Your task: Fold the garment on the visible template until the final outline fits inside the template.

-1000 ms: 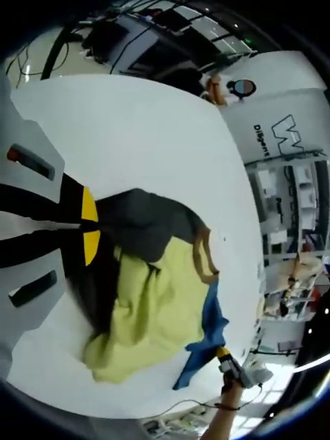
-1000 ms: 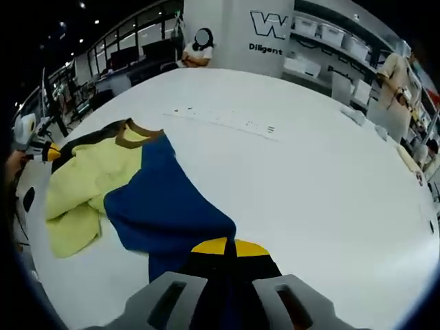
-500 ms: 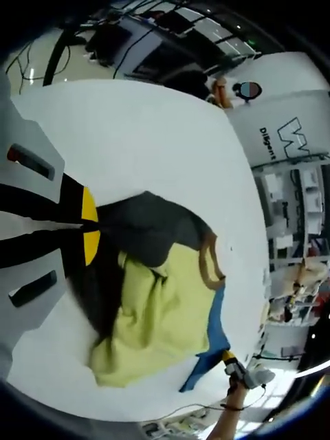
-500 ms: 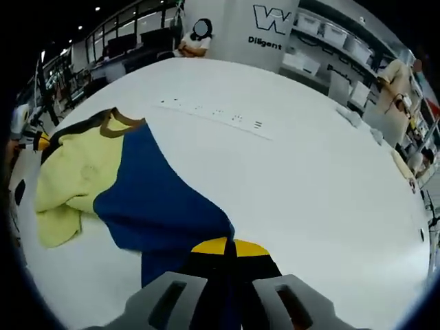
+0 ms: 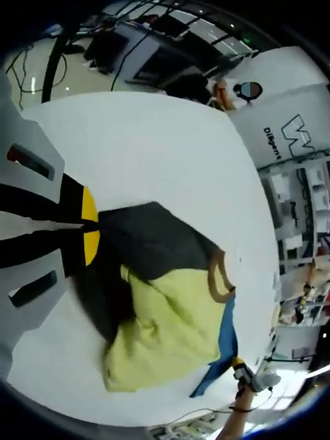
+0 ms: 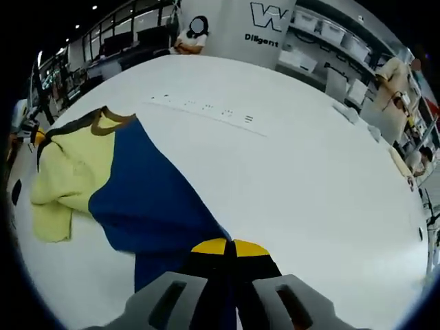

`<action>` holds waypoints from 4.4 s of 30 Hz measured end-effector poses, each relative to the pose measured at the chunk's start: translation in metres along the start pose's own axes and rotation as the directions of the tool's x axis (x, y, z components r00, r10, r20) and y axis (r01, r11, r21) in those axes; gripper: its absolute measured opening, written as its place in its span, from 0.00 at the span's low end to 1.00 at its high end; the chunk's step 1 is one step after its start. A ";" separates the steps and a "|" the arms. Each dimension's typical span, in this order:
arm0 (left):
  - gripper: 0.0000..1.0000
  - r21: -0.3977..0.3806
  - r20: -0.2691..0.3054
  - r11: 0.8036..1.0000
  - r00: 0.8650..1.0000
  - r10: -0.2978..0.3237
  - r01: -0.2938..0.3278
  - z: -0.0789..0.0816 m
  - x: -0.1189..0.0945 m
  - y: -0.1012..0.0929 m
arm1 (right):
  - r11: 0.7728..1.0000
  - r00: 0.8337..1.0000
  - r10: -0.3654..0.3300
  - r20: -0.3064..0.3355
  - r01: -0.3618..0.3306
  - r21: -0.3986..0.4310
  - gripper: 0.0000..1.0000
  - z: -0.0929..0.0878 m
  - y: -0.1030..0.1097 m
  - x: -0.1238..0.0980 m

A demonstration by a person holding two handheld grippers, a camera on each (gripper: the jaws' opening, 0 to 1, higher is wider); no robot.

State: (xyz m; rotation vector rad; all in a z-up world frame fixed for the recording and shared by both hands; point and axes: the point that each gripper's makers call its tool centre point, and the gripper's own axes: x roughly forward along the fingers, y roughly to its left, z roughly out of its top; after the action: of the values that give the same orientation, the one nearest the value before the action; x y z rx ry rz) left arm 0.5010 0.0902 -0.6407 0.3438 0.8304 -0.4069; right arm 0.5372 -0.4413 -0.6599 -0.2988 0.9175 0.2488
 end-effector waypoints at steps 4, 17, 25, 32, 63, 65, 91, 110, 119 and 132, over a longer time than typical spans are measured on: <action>0.02 -0.052 0.004 0.999 1.000 0.002 -0.002 0.002 0.001 0.003 | 1.000 1.000 -0.010 0.001 0.010 0.003 0.00 0.001 -0.004 0.001; 0.17 0.019 -0.020 0.996 0.996 0.086 -0.085 0.000 -0.003 0.003 | 0.994 1.000 -0.009 0.027 0.006 0.106 0.00 -0.004 0.001 0.001; 0.37 0.046 0.058 0.997 0.997 0.056 -0.058 0.010 -0.015 -0.023 | 0.978 0.990 0.066 0.124 -0.089 0.190 0.24 0.001 0.026 -0.015; 0.51 -0.114 0.097 0.993 0.994 0.043 -0.032 0.006 -0.018 -0.043 | 0.934 0.955 0.158 0.253 -0.227 0.276 0.70 0.010 0.067 -0.029; 0.40 -0.348 0.091 0.933 0.994 -0.062 0.090 -0.020 0.004 -0.088 | 0.916 0.876 0.388 0.286 -0.402 -0.009 0.60 -0.007 0.210 -0.036; 0.32 -0.357 0.116 0.928 0.991 -0.070 0.108 -0.017 0.005 -0.090 | 0.919 0.878 0.383 0.287 -0.394 -0.021 0.54 -0.008 0.213 -0.034; 0.00 -0.317 0.142 0.937 0.984 -0.109 0.149 -0.019 0.000 -0.102 | 0.913 0.888 0.405 0.220 -0.380 -0.147 0.00 -0.022 0.239 -0.054; 0.00 -0.211 0.162 0.976 0.987 -0.025 0.060 -0.017 -0.026 -0.076 | 0.869 0.829 0.494 0.260 -0.462 -0.178 0.00 -0.022 0.252 -0.128; 0.00 -0.221 0.157 0.975 0.988 0.003 0.032 -0.020 -0.031 -0.064 | 0.882 0.833 0.470 0.292 -0.452 -0.132 0.00 -0.035 0.247 -0.156; 0.00 -0.179 0.089 0.983 0.994 0.064 -0.047 -0.038 -0.037 -0.045 | 0.932 0.879 0.358 0.315 -0.354 -0.074 0.00 -0.061 0.229 -0.177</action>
State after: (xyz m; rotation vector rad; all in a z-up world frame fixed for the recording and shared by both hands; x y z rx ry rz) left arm 0.4328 0.0764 -0.6419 0.1811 0.7562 -0.2929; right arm 0.3116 -0.2651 -0.5856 -0.0930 0.6376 0.6283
